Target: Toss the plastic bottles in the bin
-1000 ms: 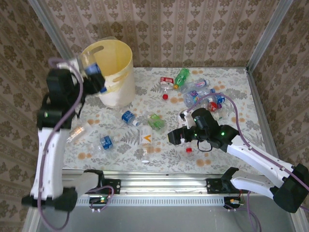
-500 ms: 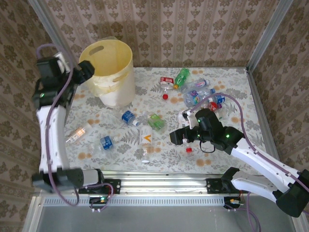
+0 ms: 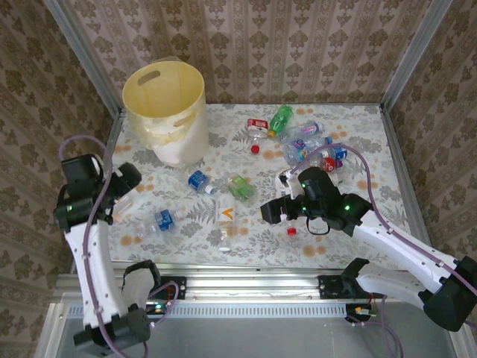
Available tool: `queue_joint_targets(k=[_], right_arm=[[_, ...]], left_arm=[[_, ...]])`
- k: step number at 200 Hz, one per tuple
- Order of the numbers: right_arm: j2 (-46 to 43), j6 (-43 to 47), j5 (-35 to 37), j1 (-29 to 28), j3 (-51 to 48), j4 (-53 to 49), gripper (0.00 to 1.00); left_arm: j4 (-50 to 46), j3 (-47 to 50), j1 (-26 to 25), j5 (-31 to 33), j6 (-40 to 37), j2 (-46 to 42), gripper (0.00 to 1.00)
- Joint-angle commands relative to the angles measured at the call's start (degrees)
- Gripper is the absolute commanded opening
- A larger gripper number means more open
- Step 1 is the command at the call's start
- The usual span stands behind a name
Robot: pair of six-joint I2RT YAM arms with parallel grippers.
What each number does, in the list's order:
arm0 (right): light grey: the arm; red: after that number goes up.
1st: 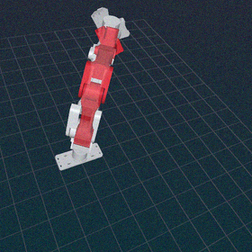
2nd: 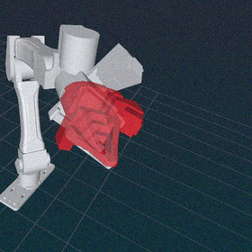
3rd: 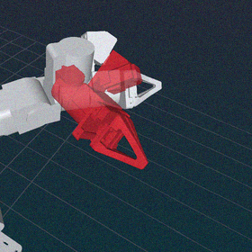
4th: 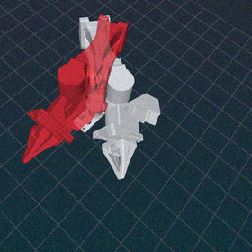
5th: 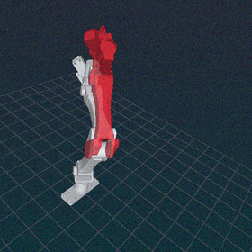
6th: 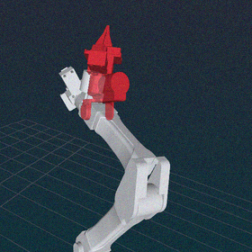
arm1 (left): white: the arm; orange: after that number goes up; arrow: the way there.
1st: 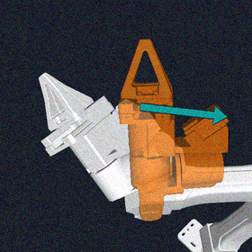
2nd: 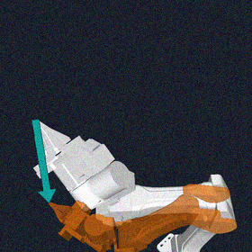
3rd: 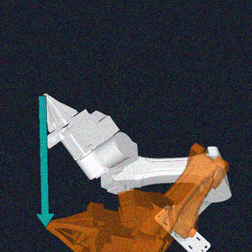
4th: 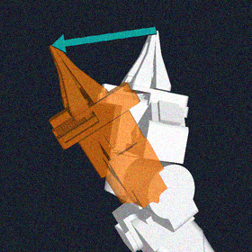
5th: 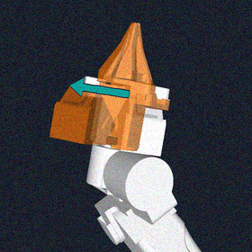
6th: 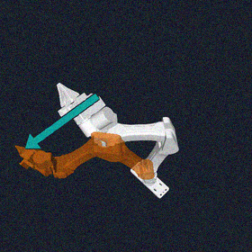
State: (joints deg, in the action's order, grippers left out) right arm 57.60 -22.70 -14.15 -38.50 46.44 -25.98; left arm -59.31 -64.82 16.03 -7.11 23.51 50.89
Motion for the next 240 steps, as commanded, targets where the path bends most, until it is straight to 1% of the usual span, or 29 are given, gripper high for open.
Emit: queue_joint_targets(k=[1, 23, 61, 91, 106, 115, 152, 166, 178, 192, 216, 240], right_arm=[[-0.3, 0.7, -1.2, 0.2, 0.3, -1.9, 1.00], [-0.4, 1.3, -1.5, 0.2, -0.2, -1.8, 1.00], [-0.5, 2.2, -2.8, 0.2, -0.3, -2.7, 1.00], [-1.0, 2.8, -3.2, 0.3, -0.9, -3.4, 1.00], [-1.1, 2.9, -4.0, 0.2, -1.1, -3.4, 1.00], [-1.1, 2.7, -4.4, 0.3, -1.1, -3.4, 1.00], [-0.5, 2.2, -5.2, 0.2, -0.6, -3.5, 1.00], [0.0, 2.0, -6.3, 0.2, -0.4, -3.3, 1.00], [0.2, 1.7, -6.4, 0.2, -0.4, -3.3, 1.00], [0.4, 1.6, -6.4, 0.2, -0.6, -3.1, 1.00], [0.7, 1.4, -6.7, 0.2, -0.8, -2.7, 1.00], [1.0, 1.2, -7.0, 0.2, -0.7, -2.8, 1.00]], left_arm=[[-1.6, 2.2, 1.7, 2.4, -1.7, -0.2, 1.00], [2.4, 7.5, 3.7, -0.6, 1.6, 0.2, 1.00], [10.2, 15.8, 11.2, -8.6, 6.3, 0.0, 1.00], [17.1, 21.8, 17.7, -13.9, 13.9, -1.3, 1.00], [21.4, 24.3, 18.8, -16.7, 17.9, -2.6, 1.00], [23.4, 25.6, 18.8, -16.8, 20.9, -3.7, 1.00], [28.5, 29.4, 18.9, -9.5, 33.1, -5.2, 1.00], [27.3, 29.1, 18.8, -5.1, 37.7, -4.3, 1.00], [26.0, 28.3, 18.6, -1.8, 39.5, -3.4, 1.00], [28.1, 29.0, 18.3, 0.8, 41.4, -3.5, 1.00], [30.6, 29.7, 18.1, 3.9, 45.6, -3.0, 1.00], [31.8, 29.0, 17.3, 6.3, 47.4, 0.2, 1.00]])
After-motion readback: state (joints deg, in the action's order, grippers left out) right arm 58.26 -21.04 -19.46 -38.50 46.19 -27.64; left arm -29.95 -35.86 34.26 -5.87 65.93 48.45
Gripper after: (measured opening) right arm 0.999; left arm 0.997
